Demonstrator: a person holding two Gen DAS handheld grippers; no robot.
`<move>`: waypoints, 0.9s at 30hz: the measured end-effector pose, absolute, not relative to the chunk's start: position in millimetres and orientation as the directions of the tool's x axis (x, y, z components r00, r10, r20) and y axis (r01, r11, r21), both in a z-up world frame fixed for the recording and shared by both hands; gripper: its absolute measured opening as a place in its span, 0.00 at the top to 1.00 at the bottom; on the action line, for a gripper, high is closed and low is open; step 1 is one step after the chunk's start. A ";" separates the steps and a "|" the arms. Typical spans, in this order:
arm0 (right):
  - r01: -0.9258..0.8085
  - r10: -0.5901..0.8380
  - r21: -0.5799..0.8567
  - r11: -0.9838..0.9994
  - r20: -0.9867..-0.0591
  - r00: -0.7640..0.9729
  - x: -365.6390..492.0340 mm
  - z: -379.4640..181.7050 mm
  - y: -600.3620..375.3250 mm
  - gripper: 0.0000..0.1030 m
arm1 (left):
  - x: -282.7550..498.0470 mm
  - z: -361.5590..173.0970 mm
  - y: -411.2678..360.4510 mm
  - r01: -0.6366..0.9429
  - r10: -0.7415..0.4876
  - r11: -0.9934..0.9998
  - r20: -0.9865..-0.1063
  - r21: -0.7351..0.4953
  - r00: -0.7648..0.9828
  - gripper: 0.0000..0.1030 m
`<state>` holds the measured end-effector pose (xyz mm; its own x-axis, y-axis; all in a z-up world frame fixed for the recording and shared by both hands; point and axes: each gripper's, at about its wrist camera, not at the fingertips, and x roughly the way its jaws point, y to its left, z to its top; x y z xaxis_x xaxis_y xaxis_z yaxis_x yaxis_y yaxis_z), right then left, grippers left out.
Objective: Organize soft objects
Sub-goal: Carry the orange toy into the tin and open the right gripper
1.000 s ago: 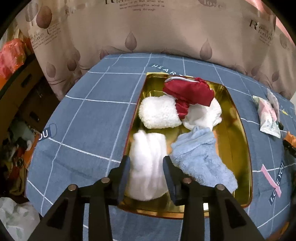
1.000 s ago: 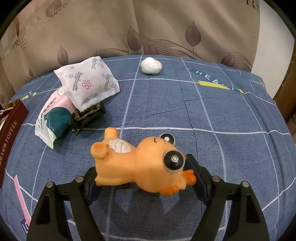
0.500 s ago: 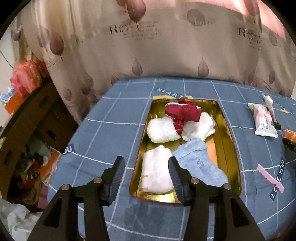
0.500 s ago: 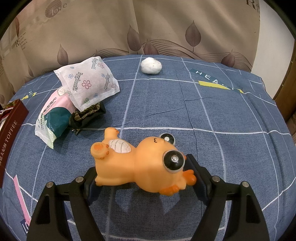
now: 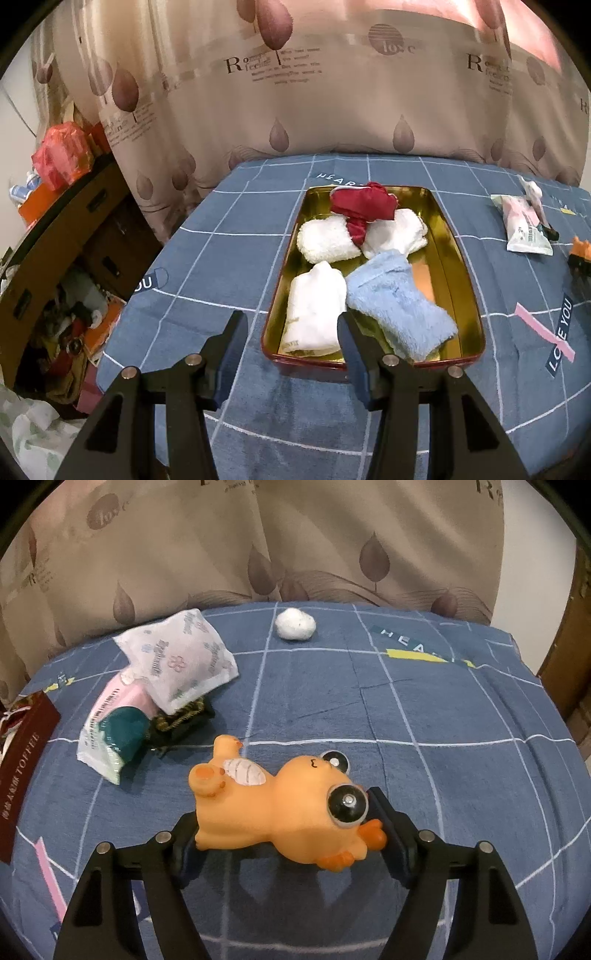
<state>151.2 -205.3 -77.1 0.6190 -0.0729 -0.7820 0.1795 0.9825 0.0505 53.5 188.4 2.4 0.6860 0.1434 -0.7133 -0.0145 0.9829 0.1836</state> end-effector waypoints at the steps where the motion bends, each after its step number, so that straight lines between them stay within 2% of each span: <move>1: 0.175 -0.067 0.056 0.983 -0.777 0.626 148.5 -73.8 -203.2 0.28 | 53.4 1.8 188.1 -0.009 0.136 0.984 -0.716 0.177 0.685 0.50; 5: 0.127 -0.021 0.080 0.989 -0.761 0.649 140.9 -58.8 -186.6 0.28 | 53.8 -1.6 190.2 -0.009 0.128 0.986 -0.725 0.166 0.676 0.50; 18: -0.209 0.218 0.104 0.972 -0.725 0.654 117.8 -11.6 -60.5 0.28 | 54.7 -2.3 200.2 -0.029 0.130 0.988 -0.727 0.150 0.674 0.50; 27: -0.350 0.310 0.095 0.932 -0.711 0.631 106.4 6.3 5.0 0.28 | 55.3 -0.1 207.7 -0.059 0.131 0.991 -0.727 0.124 0.674 0.50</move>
<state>106.4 5.0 6.3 0.6315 0.3099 -0.7108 -0.3503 0.9318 0.0950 55.3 207.7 -0.1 0.6741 0.1307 -0.7270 -0.0588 0.9906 0.1236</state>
